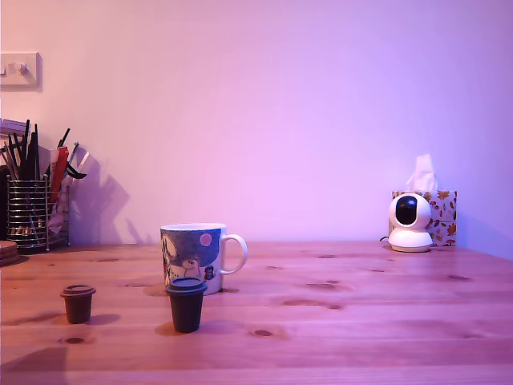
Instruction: Pick up the coffee capsules on the table and drop them inside the coffee cup
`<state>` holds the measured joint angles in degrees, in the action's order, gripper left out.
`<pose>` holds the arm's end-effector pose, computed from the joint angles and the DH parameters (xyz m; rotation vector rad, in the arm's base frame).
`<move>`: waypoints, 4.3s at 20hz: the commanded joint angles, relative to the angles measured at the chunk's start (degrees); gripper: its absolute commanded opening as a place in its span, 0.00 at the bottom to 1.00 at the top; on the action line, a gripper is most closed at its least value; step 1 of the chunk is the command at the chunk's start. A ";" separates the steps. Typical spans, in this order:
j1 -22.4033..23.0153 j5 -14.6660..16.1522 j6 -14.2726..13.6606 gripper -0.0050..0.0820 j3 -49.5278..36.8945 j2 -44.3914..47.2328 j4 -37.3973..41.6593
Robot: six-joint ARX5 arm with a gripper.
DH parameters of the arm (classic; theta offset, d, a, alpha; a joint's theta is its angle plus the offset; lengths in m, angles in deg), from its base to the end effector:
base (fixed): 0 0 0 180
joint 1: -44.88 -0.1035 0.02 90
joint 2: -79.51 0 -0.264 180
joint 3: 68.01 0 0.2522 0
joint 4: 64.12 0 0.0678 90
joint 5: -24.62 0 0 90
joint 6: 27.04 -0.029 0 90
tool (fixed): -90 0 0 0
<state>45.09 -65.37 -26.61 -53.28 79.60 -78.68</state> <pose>0.0968 -0.0004 0.1678 -0.0075 -0.0014 -0.0038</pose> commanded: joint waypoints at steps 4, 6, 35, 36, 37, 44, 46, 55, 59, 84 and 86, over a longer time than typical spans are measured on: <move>-1.27 4.48 2.58 0.03 4.42 1.66 -1.27; -1.27 4.72 2.60 0.03 4.42 1.66 -1.29; 7.82 25.07 3.65 0.03 10.86 24.76 -9.70; 8.26 25.05 3.65 0.03 10.86 25.94 -8.33; 8.50 25.05 3.65 0.03 10.86 27.32 -7.48; 10.38 24.98 3.63 0.60 10.86 39.19 -2.49; 11.26 24.06 2.84 0.59 10.86 43.06 -1.16; 11.69 24.33 4.83 0.57 10.86 55.63 10.40; 11.85 20.15 -1.14 0.66 10.86 62.23 14.86; 13.09 18.86 -6.51 0.77 13.84 100.19 55.17; 13.51 19.23 -6.49 0.77 14.88 101.72 55.21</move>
<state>58.16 -46.37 -32.84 -38.57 180.26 -23.77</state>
